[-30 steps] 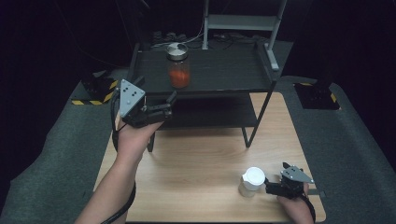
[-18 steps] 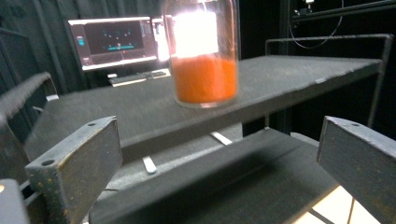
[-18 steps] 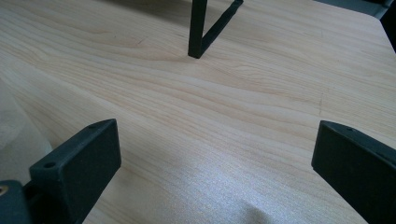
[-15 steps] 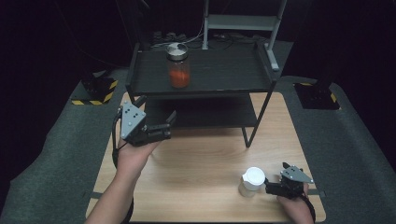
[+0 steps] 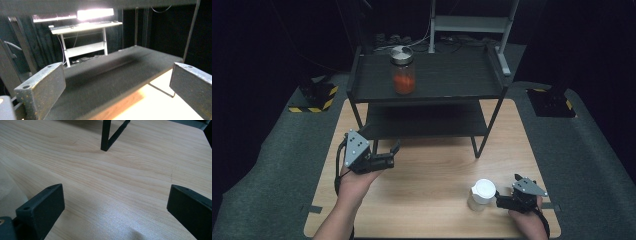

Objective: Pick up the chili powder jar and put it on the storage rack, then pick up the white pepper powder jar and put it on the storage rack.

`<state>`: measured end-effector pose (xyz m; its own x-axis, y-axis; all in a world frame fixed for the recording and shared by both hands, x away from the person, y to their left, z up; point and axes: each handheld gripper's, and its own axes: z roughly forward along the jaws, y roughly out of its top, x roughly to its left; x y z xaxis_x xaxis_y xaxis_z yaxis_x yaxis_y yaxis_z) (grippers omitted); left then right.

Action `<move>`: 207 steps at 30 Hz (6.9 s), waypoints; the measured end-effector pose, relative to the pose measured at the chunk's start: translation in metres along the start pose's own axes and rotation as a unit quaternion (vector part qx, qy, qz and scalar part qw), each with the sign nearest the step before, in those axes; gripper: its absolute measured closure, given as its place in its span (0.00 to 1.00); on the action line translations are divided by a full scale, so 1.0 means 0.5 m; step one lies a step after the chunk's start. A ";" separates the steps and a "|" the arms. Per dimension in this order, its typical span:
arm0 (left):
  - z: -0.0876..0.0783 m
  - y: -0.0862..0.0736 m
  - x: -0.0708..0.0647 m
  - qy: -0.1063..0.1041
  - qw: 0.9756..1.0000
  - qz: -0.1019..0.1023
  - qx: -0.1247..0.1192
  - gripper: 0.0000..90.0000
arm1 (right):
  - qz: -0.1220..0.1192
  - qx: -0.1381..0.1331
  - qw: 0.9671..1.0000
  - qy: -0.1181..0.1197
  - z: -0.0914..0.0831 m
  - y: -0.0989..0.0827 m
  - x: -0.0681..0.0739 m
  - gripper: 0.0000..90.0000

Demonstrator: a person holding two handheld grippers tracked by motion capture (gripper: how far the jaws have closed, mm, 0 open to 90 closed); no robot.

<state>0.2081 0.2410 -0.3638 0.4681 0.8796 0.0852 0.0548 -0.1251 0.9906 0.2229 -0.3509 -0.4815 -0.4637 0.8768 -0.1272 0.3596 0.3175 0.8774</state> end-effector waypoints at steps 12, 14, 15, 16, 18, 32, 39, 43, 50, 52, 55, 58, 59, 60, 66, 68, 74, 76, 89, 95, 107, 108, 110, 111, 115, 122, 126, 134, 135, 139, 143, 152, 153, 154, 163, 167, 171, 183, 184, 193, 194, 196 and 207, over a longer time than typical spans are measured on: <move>-0.013 -0.095 -0.015 -0.005 0.999 -0.012 0.029 0.01 | -0.003 0.000 1.000 -0.001 0.000 0.000 0.002 0.01; -0.014 -0.110 -0.016 -0.008 0.999 -0.013 0.036 0.01 | -0.004 0.001 1.000 -0.002 0.000 0.000 0.003 0.01; -0.015 -0.117 -0.016 -0.009 0.999 -0.014 0.040 0.01 | -0.004 0.001 1.000 -0.002 0.001 0.001 0.003 0.01; -0.016 -0.123 -0.017 -0.009 0.999 -0.016 0.042 0.01 | -0.004 0.001 1.000 -0.002 0.000 0.001 0.003 0.01; -0.018 -0.141 -0.015 -0.012 0.998 -0.020 0.050 0.00 | -0.004 0.000 1.000 -0.004 0.000 0.000 0.004 0.01; -0.011 -0.220 -0.012 0.001 0.993 -0.003 0.118 0.00 | -0.008 0.004 1.000 -0.013 0.002 0.003 0.012 0.01; -0.004 -0.236 -0.009 0.007 0.990 0.000 0.143 0.00 | -0.012 0.005 1.000 -0.013 0.002 0.004 0.016 0.01; 0.001 -0.242 -0.016 0.005 0.988 0.010 0.154 0.00 | -0.007 0.006 1.000 -0.012 0.002 0.004 0.013 0.01; 0.012 -0.241 -0.033 0.004 0.984 0.035 0.174 0.00 | -0.009 0.001 1.000 -0.010 0.000 0.001 0.013 0.01; 0.014 -0.240 -0.033 0.006 0.984 0.032 0.176 0.00 | -0.006 0.001 1.000 -0.010 0.000 0.001 0.011 0.01; 0.016 -0.238 -0.033 0.010 0.983 0.028 0.180 0.00 | -0.002 -0.001 1.000 -0.010 -0.001 -0.001 0.009 0.01; 0.017 -0.237 -0.040 0.014 0.983 0.036 0.182 0.00 | -0.004 -0.002 1.000 -0.011 -0.001 -0.001 0.011 0.01; 0.018 -0.236 -0.044 0.015 0.982 0.042 0.184 0.00 | -0.005 -0.002 1.000 -0.011 -0.001 -0.001 0.011 0.01; 0.019 -0.235 -0.048 0.016 0.981 0.049 0.186 0.00 | -0.006 -0.002 1.000 -0.011 -0.001 -0.001 0.012 0.01; 0.023 -0.231 -0.053 0.012 0.979 0.064 0.194 0.01 | -0.004 -0.007 1.000 -0.006 -0.004 -0.006 0.007 0.01; 0.023 -0.232 -0.053 0.012 0.979 0.065 0.193 0.01 | -0.001 -0.009 1.000 -0.005 -0.004 -0.007 0.005 0.01; 0.024 -0.230 -0.057 0.008 0.977 0.076 0.197 0.01 | 0.000 -0.015 1.000 -0.005 -0.005 -0.011 0.004 0.01; 0.024 -0.230 -0.058 0.008 0.977 0.078 0.197 0.01 | 0.005 -0.021 1.000 -0.004 -0.006 -0.015 0.001 0.01; 0.023 -0.230 -0.057 0.006 0.977 0.078 0.196 0.01 | 0.019 -0.068 0.997 -0.022 -0.054 -0.011 0.007 0.01; 0.023 -0.230 -0.055 0.003 0.977 0.078 0.197 0.01 | 0.023 -0.098 0.995 -0.024 -0.084 -0.005 0.013 0.00; 0.025 -0.229 -0.056 -0.004 0.976 0.086 0.199 0.01 | 0.007 -0.162 0.987 0.007 -0.134 0.010 0.035 0.00; 0.025 -0.228 -0.056 -0.004 0.976 0.087 0.200 0.01 | 0.006 -0.164 0.986 0.011 -0.135 0.010 0.037 0.00; 0.025 -0.228 -0.055 -0.005 0.976 0.087 0.200 0.01 | 0.002 -0.166 0.986 0.020 -0.136 0.013 0.041 0.00; 0.025 -0.228 -0.055 -0.005 0.976 0.087 0.200 0.01 | 0.002 -0.168 0.986 0.024 -0.136 0.013 0.042 0.00; 0.025 -0.228 -0.055 -0.006 0.976 0.088 0.200 0.01 | -0.002 -0.174 0.984 0.044 -0.137 0.016 0.051 0.00; 0.025 -0.228 -0.054 -0.008 0.976 0.089 0.200 0.01 | -0.008 -0.172 0.982 0.071 -0.129 0.017 0.071 0.00; 0.025 -0.228 -0.054 -0.009 0.976 0.089 0.200 0.01 | -0.014 -0.168 0.982 0.080 -0.122 0.016 0.079 0.00; 0.024 -0.229 -0.054 -0.010 0.976 0.091 0.200 0.01 | -0.016 -0.153 0.984 0.095 -0.102 0.009 0.086 0.00; 0.024 -0.228 -0.055 -0.010 0.975 0.091 0.200 0.01 | -0.013 -0.152 0.983 0.097 -0.101 0.008 0.086 0.00; 0.025 -0.228 -0.055 -0.009 0.975 0.091 0.201 0.01 | -0.012 -0.144 0.984 0.104 -0.090 0.004 0.082 0.02; 0.025 -0.228 -0.056 -0.009 0.975 0.092 0.201 0.01 | -0.012 -0.136 0.985 0.106 -0.081 -0.001 0.080 0.04; 0.024 -0.228 -0.056 -0.008 0.975 0.092 0.201 0.01 | -0.004 -0.121 0.985 0.122 -0.061 -0.014 0.075 0.12; 0.024 -0.228 -0.056 -0.008 0.975 0.092 0.201 0.01 | -0.003 -0.121 0.985 0.124 -0.060 -0.014 0.075 0.13; 0.024 -0.228 -0.056 -0.008 0.975 0.092 0.201 0.01 | -0.003 -0.121 0.985 0.126 -0.058 -0.015 0.074 0.14; 0.024 -0.228 -0.056 -0.009 0.975 0.092 0.201 0.01 | 0.006 -0.117 0.984 0.135 -0.046 -0.030 0.063 0.23; 0.025 -0.228 -0.055 -0.009 0.975 0.090 0.201 0.01 | 0.007 -0.119 0.983 0.139 -0.045 -0.033 0.058 0.27; 0.024 -0.228 -0.055 -0.010 0.975 0.092 0.201 0.01 | 0.004 -0.114 0.983 0.144 -0.041 -0.033 0.054 0.29; 0.024 -0.228 -0.054 -0.011 0.975 0.092 0.200 0.01 | 0.005 -0.117 0.982 0.152 -0.036 -0.038 0.048 0.33; 0.024 -0.228 -0.054 -0.011 0.975 0.091 0.201 0.01 | 0.004 -0.116 0.982 0.151 -0.036 -0.036 0.048 0.33; 0.025 -0.228 -0.054 -0.011 0.975 0.092 0.201 0.01 | 0.007 -0.119 0.982 0.147 -0.038 -0.032 0.047 0.34; 0.025 -0.228 -0.054 -0.011 0.975 0.092 0.201 0.01 | 0.009 -0.121 0.982 0.146 -0.040 -0.031 0.047 0.34; 0.025 -0.228 -0.054 -0.011 0.975 0.090 0.201 0.01 | 0.012 -0.127 0.982 0.143 -0.043 -0.030 0.047 0.34; 0.021 -0.230 -0.049 -0.016 0.976 0.088 0.197 0.01 | 0.015 -0.164 0.978 0.126 -0.070 -0.004 0.056 0.34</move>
<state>0.1996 0.2292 -0.4807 0.5285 0.8141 0.2404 0.3026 -0.4453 0.8427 0.1810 -0.3398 -0.4704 -0.6570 0.7537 -0.0167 0.1165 0.1235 0.9855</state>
